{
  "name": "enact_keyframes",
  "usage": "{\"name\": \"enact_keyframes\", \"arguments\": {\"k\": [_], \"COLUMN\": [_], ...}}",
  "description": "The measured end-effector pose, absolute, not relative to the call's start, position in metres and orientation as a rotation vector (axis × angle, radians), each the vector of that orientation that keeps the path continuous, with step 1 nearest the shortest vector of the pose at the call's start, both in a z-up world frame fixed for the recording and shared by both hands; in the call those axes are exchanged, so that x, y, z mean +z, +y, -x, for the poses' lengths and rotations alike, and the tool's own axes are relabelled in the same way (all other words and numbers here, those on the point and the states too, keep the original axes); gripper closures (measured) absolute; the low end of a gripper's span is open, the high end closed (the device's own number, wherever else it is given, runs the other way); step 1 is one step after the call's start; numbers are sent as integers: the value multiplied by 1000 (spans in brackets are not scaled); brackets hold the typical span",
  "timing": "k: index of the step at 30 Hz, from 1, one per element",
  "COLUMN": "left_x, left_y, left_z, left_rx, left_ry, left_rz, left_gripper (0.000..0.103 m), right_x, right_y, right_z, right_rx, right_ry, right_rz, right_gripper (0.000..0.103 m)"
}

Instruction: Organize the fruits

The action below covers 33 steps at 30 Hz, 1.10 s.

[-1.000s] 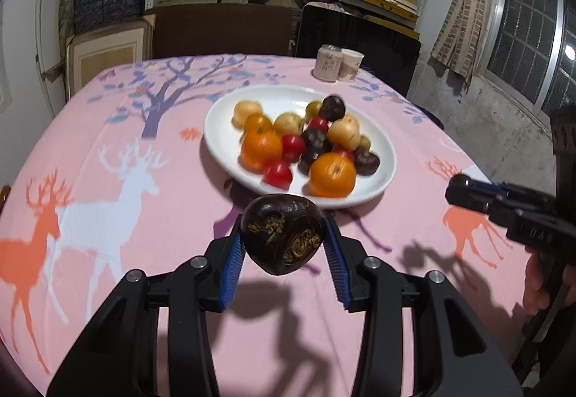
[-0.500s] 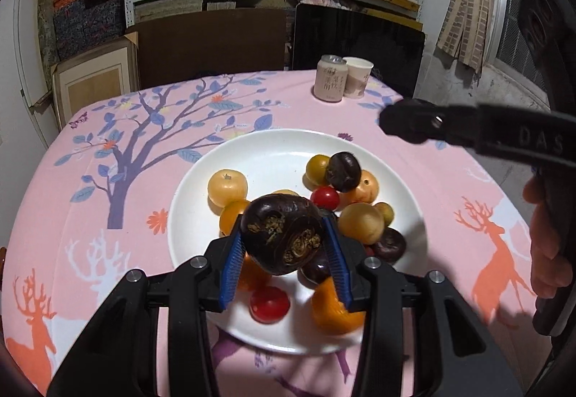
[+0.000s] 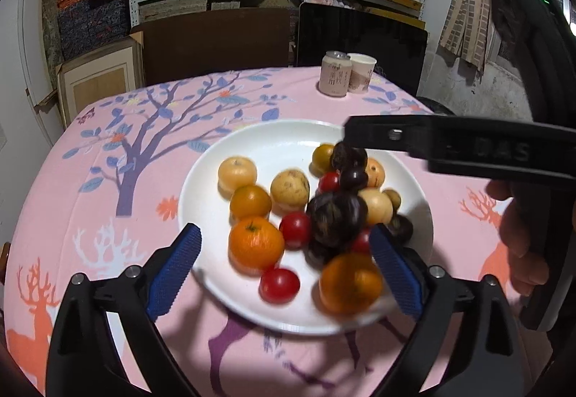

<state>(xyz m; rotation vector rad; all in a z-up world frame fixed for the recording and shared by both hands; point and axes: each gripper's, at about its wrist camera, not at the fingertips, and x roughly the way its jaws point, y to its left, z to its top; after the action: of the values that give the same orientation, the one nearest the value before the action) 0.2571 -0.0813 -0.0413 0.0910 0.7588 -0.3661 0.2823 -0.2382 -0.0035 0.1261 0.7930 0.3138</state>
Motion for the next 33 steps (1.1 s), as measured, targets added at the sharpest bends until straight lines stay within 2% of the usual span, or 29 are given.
{"name": "enact_keyframes", "arguments": {"k": [2,4,7,15,25,33], "left_x": [-46,-51,-59,-48,1,28], "left_y": [-74,-66,-51,-24,-14,-6], "left_z": [-242,-225,-194,-111,7,74], "left_rx": [-357,-345,-341,-291,-188,-100], "left_ry": [793,818,855,869,723,617], "left_rz": [-81,-70,-50,-10,-55,-72], "left_gripper": [5,5,5,5,5,5], "right_x": [-6,-9,-15,-23,0,8], "right_y": [-240,-241,-244,-247,-246,-254], "right_z": [-262,-239,-198,-101,21,81], "right_rx": [306,298,289,265,227,198], "right_ry": [803,807,816,807,707,656], "right_rz": [-115,-101,-85,-110,-119,-147], "right_gripper": [25,11,4,4,4,4]}}
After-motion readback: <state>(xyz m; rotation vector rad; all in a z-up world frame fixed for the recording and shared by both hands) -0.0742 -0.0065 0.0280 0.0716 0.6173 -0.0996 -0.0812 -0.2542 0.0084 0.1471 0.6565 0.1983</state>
